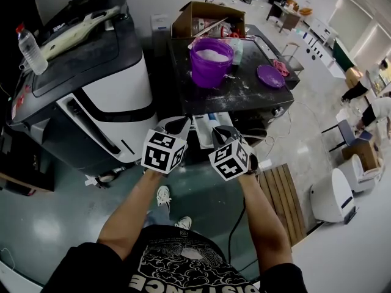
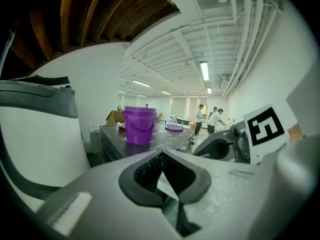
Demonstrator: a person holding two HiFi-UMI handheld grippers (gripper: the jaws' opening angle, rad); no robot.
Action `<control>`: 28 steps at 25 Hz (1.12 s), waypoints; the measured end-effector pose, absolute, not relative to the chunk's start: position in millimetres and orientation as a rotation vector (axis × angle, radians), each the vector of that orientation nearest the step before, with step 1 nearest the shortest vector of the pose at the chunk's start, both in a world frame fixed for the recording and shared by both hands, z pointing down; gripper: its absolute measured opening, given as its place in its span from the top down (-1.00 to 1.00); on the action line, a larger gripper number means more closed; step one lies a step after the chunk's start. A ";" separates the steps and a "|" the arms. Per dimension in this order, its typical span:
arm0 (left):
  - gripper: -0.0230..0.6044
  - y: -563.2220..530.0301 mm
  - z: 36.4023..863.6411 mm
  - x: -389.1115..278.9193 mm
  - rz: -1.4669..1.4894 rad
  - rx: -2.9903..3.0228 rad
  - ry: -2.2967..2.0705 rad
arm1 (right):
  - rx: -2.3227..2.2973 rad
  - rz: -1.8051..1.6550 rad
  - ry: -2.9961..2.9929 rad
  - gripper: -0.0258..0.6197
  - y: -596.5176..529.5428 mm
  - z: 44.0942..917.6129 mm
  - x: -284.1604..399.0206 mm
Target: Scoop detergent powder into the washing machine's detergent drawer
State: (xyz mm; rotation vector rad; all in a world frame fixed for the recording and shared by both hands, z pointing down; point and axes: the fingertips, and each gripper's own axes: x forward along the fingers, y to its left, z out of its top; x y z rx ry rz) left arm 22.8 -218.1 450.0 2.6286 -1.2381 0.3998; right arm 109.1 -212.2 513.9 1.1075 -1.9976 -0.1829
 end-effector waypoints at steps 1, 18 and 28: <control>0.93 -217.4 449.1 23.1 0.401 2.629 -1.239 | 1.139 -0.133 -2.023 0.81 -212.7 511.0 111.6; 0.93 -213.6 418.1 17.5 0.389 2.634 -1.269 | 1.530 0.304 -2.344 0.81 -217.5 431.2 128.2; 0.93 -221.4 393.8 2.1 0.418 2.669 -1.276 | 1.705 0.350 -2.397 0.81 -215.5 387.6 133.8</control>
